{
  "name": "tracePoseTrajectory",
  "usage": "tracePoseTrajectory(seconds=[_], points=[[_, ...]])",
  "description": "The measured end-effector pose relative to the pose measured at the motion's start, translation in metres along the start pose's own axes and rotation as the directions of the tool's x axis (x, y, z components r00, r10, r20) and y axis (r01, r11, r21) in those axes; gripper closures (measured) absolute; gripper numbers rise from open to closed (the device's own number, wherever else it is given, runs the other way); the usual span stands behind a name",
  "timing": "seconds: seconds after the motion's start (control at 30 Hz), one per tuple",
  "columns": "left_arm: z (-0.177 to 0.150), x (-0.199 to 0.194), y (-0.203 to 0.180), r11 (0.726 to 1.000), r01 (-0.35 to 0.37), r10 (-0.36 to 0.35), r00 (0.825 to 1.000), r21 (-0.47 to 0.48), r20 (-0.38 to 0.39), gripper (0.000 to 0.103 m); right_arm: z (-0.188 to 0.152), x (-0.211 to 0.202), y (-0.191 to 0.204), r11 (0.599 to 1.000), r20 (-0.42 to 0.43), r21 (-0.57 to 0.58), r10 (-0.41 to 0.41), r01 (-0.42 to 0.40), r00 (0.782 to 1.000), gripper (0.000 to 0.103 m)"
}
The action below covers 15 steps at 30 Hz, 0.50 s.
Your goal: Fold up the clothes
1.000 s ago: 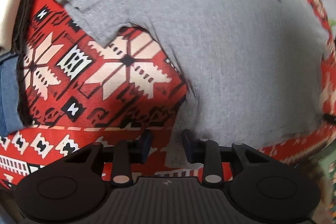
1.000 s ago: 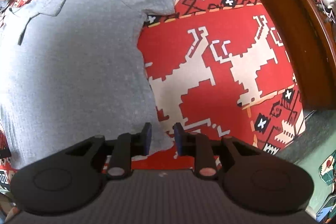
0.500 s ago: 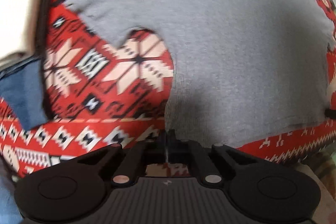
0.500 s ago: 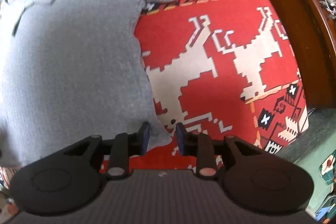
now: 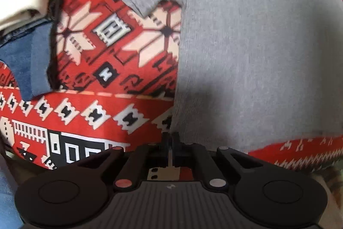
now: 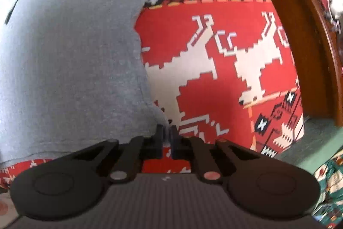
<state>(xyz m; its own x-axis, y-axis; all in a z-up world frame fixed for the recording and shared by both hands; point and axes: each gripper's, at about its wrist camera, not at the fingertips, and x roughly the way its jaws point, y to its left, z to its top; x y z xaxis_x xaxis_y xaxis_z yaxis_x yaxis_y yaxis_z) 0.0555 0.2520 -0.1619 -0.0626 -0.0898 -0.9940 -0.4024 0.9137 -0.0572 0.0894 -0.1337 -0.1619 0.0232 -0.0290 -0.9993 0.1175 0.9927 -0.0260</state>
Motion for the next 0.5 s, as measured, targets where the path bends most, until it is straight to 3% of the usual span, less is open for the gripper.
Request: tracePoseTrajectory(seconds=[0.07,0.17,0.2,0.33,0.5], points=[[0.000,0.001,0.000,1.000,0.001,-0.001,1.000,0.009,-0.003,0.096,-0.002,0.000,-0.002,1.000,0.005,0.008,0.016,-0.016,1.000,0.093],[0.000,0.002,-0.001,1.000,0.000,0.000,1.000,0.024,-0.008,0.079,-0.004,-0.004,-0.010,0.998,0.008,0.047,0.031,-0.032,0.999,0.081],[-0.001,0.002,-0.002,0.999,-0.006,0.006,1.000,0.038,-0.011,0.079,-0.005,-0.005,-0.014,0.998,0.007,0.056,0.029,-0.029,1.000,0.078],[-0.006,-0.010,0.010,0.999,-0.007,0.008,1.000,0.048,-0.022,0.075,-0.011,-0.015,-0.025,0.998,-0.001,0.062,0.024,-0.024,1.000,0.077],[0.000,-0.038,0.018,0.998,0.050,-0.052,0.998,0.031,0.046,0.076,-0.013,-0.043,-0.019,0.992,0.031,0.026,0.119,-0.120,0.992,0.077]])
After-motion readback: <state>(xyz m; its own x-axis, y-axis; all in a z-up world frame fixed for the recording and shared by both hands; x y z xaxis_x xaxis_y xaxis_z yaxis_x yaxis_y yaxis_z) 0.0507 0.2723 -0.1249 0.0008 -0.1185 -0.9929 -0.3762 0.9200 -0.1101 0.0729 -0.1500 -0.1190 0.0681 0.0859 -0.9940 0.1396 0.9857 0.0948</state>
